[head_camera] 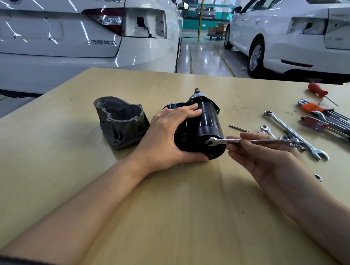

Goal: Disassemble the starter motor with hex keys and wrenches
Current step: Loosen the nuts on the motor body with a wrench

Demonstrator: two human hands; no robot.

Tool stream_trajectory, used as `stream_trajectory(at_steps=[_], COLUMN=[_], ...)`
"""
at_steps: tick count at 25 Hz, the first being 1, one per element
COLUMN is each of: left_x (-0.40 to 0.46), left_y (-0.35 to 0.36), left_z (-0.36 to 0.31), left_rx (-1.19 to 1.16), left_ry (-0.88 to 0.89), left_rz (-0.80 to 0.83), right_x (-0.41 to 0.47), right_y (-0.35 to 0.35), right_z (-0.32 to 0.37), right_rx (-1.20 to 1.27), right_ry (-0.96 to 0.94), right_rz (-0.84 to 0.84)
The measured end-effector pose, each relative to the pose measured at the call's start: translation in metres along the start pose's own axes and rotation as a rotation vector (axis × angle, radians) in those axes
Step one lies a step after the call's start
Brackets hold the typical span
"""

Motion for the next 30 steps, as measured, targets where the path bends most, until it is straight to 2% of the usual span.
stream_trajectory(at_steps=[3, 6, 10, 15, 18, 20, 21, 23, 27, 30], left_x=[0.000, 0.000, 0.001, 0.001, 0.004, 0.004, 0.003, 0.001, 0.001, 0.001], left_y=[0.000, 0.000, 0.000, 0.003, 0.005, 0.004, 0.003, 0.002, 0.000, 0.000], left_z=[0.000, -0.001, 0.000, 0.003, 0.006, 0.006, 0.005, 0.003, 0.001, 0.001], left_rx=[-0.002, -0.016, -0.007, 0.031, 0.091, 0.042, 0.027, -0.004, -0.015, -0.010], left_ry=[-0.005, -0.018, 0.001, 0.059, 0.074, 0.049, 0.045, 0.040, 0.010, 0.010], left_rz=[-0.002, -0.003, -0.001, 0.009, 0.070, 0.066, 0.059, 0.021, -0.001, -0.013], right_x=[0.000, 0.001, 0.011, 0.017, 0.014, 0.009, 0.006, 0.000, 0.001, 0.004], right_y=[0.002, 0.015, 0.056, 0.095, 0.095, 0.089, 0.084, 0.066, 0.022, 0.007], right_z=[0.001, 0.012, 0.023, -0.003, -0.019, -0.017, -0.013, 0.001, 0.012, 0.006], right_rx=[-0.039, -0.333, -0.892, -1.467, -1.669, -1.591, -1.473, -1.118, -0.370, -0.003], right_ry=[-0.046, -0.257, -0.548, -0.728, -0.787, -0.851, -0.891, -0.883, -0.353, -0.073], right_rz=[0.019, 0.080, 0.321, 0.690, 0.822, 0.845, 0.784, 0.502, 0.007, -0.179])
Point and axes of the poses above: each hand's wrist, its own x-axis towards the middle knuckle, its own y-axis out of the palm, z = x × y, the point moved 2 cm from there along x, towards the middle knuckle, and after that the axes turned 14 degrees about x, right-handed, at the moved point
